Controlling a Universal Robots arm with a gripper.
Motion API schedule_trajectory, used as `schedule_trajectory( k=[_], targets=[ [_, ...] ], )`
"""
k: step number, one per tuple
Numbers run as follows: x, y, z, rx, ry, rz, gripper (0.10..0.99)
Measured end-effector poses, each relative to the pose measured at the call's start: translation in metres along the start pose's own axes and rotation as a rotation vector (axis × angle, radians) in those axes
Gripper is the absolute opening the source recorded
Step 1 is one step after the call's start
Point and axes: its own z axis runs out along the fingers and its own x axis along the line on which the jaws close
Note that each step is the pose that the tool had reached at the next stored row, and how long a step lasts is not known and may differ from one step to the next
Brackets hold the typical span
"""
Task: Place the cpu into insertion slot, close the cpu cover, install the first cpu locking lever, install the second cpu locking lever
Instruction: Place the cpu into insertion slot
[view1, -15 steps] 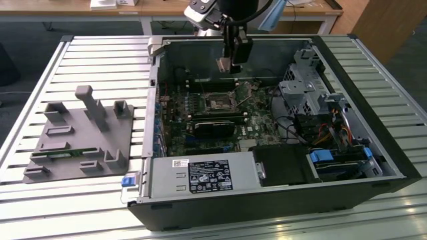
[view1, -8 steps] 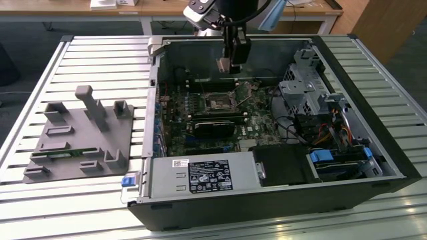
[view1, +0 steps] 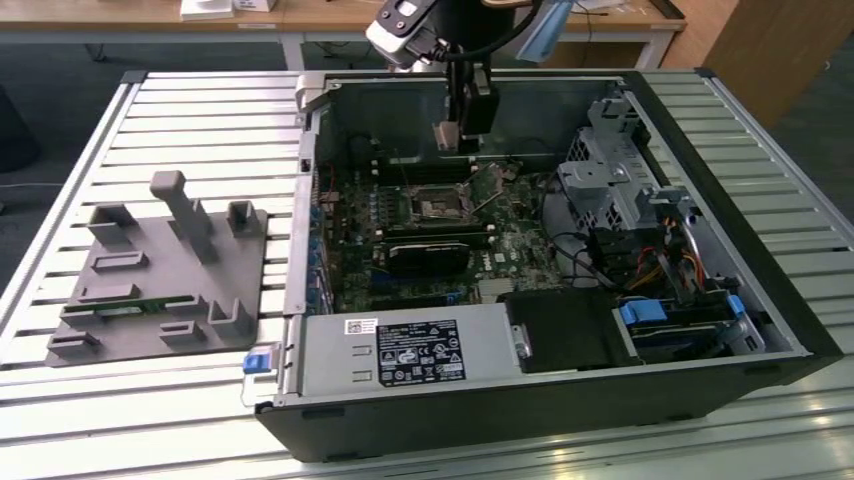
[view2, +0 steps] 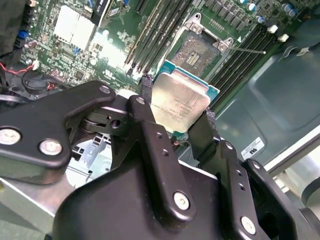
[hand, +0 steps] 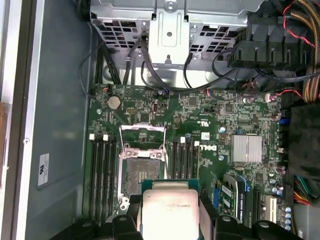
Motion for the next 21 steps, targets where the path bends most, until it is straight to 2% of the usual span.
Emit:
schedule_trajectory(
  k=[5,15,17,21],
  targets=[
    [0.0000,-0.0003,0.0041,-0.006,-0.0042,0.000,0.541],
    [0.0003,-0.0020,0.0169,-0.031,-0.0040,-0.007,0.541],
    [0.0004,-0.0022,0.0184,-0.040,-0.0038,-0.008,0.541],
    [0.0041,-0.0026,0.0213,-0.043,-0.0040,-0.008,0.541]
  ],
)
